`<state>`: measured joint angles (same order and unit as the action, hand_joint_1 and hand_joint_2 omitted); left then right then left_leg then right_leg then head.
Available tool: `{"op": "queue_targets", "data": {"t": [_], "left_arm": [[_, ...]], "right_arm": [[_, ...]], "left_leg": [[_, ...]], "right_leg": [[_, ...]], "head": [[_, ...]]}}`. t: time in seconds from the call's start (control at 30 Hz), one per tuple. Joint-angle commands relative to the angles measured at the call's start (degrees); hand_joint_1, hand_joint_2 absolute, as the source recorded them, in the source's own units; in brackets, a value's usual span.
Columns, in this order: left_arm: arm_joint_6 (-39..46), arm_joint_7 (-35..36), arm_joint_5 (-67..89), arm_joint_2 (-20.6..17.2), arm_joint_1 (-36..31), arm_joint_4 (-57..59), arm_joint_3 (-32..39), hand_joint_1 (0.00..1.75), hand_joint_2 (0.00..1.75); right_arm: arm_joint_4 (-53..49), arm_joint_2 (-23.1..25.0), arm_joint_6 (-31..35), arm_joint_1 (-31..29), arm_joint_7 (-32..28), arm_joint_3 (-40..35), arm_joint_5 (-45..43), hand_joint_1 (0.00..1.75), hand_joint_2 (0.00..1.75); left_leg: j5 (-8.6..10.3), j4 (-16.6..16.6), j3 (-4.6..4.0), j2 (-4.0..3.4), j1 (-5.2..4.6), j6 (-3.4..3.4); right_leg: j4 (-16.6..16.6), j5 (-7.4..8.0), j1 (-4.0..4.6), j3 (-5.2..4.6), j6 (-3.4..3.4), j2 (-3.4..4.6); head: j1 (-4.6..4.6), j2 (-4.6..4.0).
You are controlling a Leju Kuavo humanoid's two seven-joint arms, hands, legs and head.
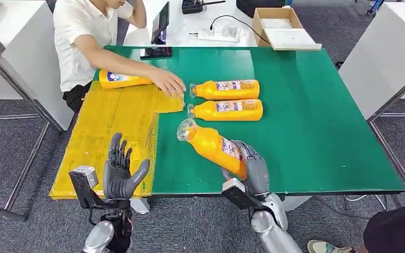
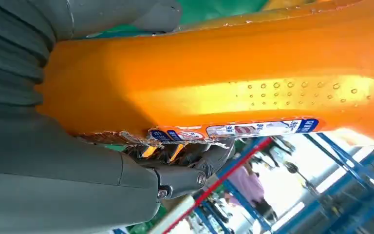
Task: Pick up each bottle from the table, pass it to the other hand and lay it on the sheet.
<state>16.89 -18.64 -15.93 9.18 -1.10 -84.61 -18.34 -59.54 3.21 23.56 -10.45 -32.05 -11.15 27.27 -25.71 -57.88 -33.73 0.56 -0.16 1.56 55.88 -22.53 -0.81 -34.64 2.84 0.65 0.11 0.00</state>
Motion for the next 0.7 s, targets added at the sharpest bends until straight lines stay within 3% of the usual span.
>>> {"op": "queue_targets", "data": {"t": [0.03,0.43,0.7], "left_arm": [[-5.64,-2.37,0.68,-2.45,-0.48,2.51,-4.71,0.00,1.75],[-13.74,-3.36,3.25,-2.29,-4.56,6.60,-9.35,0.00,1.75],[-14.07,-3.31,3.12,-2.23,-4.62,6.12,-9.09,0.00,1.75]], "right_arm": [[-4.02,0.85,-2.16,-0.46,-1.46,-4.18,-1.78,1.75,1.75],[6.55,6.43,-7.61,-3.91,-5.16,-15.45,-4.25,1.75,1.75],[8.23,6.39,-7.94,-4.72,-5.87,-16.08,-5.06,1.75,1.75]], "left_leg": [[-0.10,0.02,0.16,-0.13,0.02,-0.12],[-0.01,0.07,-0.04,-0.11,0.05,-0.07],[-0.02,0.06,-0.05,-0.03,0.07,-0.06]], "right_leg": [[0.01,-0.08,0.04,0.10,-0.13,0.04],[-0.02,-0.02,0.04,-0.13,-0.08,0.00],[-0.03,-0.04,0.05,-0.09,-0.09,-0.03]], "head": [[0.00,0.00],[-0.02,-0.02],[0.00,0.00]]}}
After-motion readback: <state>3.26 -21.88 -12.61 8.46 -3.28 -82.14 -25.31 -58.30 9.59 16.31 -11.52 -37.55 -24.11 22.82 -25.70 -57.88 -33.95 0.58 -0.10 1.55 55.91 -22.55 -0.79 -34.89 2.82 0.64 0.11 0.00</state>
